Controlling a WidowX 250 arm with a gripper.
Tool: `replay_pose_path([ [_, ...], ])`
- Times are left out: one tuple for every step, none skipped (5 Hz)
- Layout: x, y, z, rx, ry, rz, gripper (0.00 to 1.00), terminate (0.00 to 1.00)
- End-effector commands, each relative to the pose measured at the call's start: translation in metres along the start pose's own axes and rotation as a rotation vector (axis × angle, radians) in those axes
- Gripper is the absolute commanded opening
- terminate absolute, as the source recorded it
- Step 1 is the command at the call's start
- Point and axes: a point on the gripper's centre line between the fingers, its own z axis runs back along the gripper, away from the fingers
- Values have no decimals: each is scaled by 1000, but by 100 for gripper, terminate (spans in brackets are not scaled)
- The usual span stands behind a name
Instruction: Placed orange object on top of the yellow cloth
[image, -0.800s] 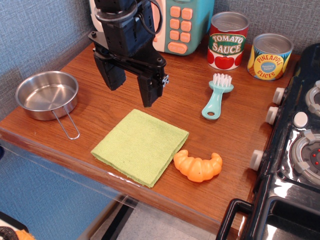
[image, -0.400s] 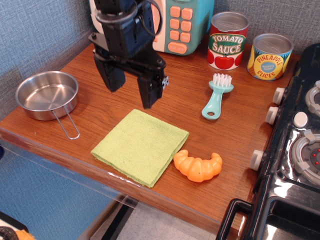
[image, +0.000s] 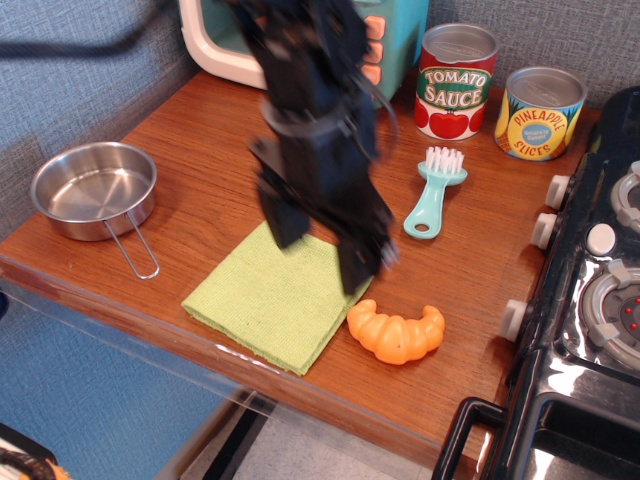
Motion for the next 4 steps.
replay_pose_path([
  [22,-30,-47,1,-1,-129,100,0],
  [34,-37,-62,-4,11,-148,100,0],
  [44,-47,-74,1,30,-177,100,0],
  [45,-53,-82,7,55,-190,100,0],
])
